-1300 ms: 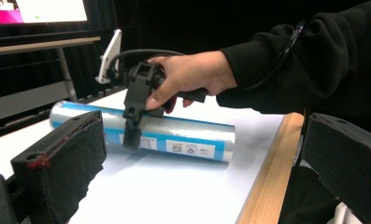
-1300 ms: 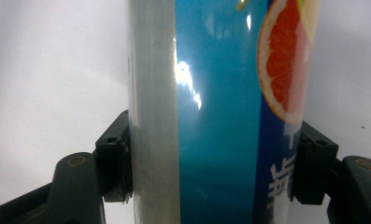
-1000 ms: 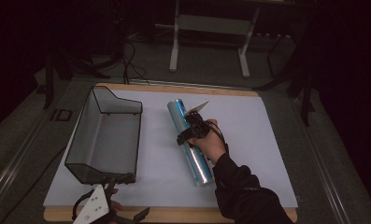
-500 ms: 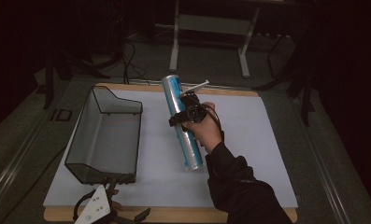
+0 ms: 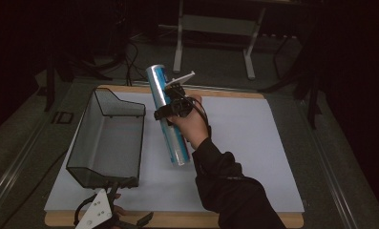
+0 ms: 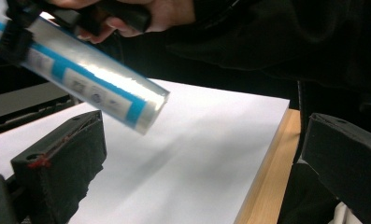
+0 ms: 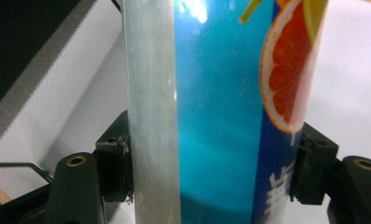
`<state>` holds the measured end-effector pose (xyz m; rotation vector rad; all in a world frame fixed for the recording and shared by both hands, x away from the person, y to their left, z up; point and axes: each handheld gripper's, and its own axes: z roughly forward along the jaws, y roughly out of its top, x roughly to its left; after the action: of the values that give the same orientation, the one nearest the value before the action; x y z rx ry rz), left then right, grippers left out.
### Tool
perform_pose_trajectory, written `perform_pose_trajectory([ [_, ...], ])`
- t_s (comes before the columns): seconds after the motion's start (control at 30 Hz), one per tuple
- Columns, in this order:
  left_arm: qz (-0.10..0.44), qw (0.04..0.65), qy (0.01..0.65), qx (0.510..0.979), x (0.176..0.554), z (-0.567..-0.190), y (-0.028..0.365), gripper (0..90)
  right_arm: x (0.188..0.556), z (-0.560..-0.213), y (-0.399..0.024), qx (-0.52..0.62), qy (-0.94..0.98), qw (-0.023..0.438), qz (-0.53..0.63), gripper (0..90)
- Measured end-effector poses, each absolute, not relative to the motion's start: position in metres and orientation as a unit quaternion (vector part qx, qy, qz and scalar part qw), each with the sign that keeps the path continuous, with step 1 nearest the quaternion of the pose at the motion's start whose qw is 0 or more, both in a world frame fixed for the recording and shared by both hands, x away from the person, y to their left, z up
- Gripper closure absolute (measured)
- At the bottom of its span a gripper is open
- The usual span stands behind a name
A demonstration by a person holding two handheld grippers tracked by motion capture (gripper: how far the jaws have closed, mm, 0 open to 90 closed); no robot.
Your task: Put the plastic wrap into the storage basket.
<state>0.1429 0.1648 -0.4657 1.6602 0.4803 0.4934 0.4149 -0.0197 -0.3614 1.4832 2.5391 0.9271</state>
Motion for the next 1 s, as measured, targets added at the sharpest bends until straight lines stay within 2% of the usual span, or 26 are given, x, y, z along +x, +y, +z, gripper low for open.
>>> perform_pose_trajectory([
  [0.4,0.217,0.624,0.206,0.722,0.139,-0.464,0.162,0.6,0.414,-0.357,0.028,0.463,0.826,0.023,0.322,31.4],
  [0.5,0.234,0.627,0.214,0.711,0.138,-0.462,0.165,0.7,0.414,-0.356,0.04,0.46,0.824,0.019,0.331,31.4],
  [0.7,0.232,0.629,0.232,0.705,0.14,-0.463,0.169,0.7,0.413,-0.357,0.063,0.458,0.819,0.018,0.344,31.5],
  [1.0,0.237,0.626,0.232,0.706,0.14,-0.463,0.17,0.7,0.409,-0.37,0.095,0.458,0.811,0.003,0.363,31.4],
])
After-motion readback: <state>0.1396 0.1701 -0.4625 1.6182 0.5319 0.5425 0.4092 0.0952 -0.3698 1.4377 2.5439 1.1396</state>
